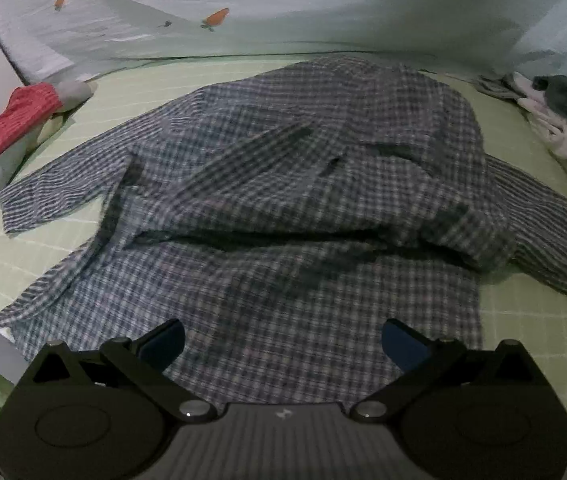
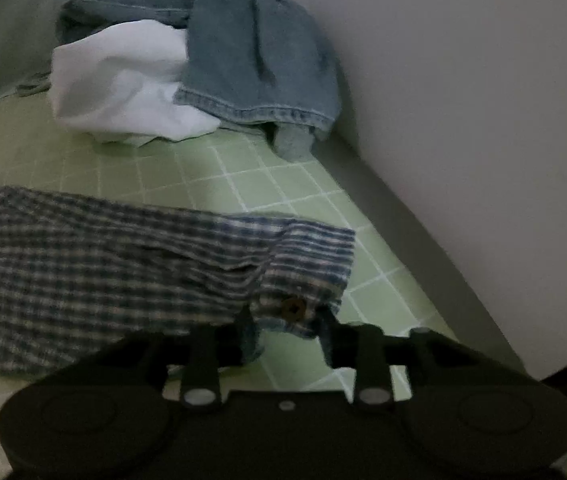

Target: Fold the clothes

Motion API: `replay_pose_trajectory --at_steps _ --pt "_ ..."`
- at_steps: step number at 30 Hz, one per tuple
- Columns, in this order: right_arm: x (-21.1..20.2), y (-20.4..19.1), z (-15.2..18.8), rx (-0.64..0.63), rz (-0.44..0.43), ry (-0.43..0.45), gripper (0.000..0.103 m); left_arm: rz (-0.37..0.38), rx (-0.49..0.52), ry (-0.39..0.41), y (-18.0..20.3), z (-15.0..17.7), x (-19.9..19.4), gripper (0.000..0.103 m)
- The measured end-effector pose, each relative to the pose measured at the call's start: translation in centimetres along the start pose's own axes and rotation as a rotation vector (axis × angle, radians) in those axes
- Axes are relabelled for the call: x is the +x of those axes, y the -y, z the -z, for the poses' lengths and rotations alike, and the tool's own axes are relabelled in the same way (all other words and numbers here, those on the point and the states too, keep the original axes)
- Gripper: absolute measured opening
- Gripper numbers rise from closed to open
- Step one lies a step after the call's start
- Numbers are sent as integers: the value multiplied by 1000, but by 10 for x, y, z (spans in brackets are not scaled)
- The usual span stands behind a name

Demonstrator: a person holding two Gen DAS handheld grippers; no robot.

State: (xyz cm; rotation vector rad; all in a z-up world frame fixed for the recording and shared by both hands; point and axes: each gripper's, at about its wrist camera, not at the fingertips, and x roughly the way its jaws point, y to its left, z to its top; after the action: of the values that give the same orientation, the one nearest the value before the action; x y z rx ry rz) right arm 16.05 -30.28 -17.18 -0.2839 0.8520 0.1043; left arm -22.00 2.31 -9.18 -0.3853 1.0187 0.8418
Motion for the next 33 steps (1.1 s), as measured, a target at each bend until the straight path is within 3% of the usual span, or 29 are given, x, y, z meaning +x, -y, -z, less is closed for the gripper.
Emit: replay_pose_trajectory --at_steps 3,6,8,11,15,20,23,28,31,33 --pt "-12 -10 -8 5 21 31 60 -15 -16 -6 -14 -5 5 103" --pt "-25 -47 -24 1 -56 67 81 -33 -32 -16 -30 -11 12 103" --pt "-34 -71 -36 -2 -108 92 84 -42 -40 -20 -43 -18 18 103" --pt "-47 -108 -52 -5 -185 128 99 -45 -49 -17 -65 -35 30 103" --pt "-63 -174 -75 -38 -320 154 99 -27 -21 7 -91 -74 55 103" --pt "-84 -284 -113 -125 -414 196 99 35 88 64 -103 -155 100 103" --pt "-81 -343 -137 -90 -520 172 99 111 180 134 -95 -209 131 103" --pt "-47 -421 -162 -39 -562 38 94 269 245 142 -68 -287 191 103" --pt "-20 -430 -164 86 -525 -105 82 347 289 134 -44 -309 221 103" --pt "-3 -431 -163 178 -497 -195 81 382 331 123 -28 -319 239 102"
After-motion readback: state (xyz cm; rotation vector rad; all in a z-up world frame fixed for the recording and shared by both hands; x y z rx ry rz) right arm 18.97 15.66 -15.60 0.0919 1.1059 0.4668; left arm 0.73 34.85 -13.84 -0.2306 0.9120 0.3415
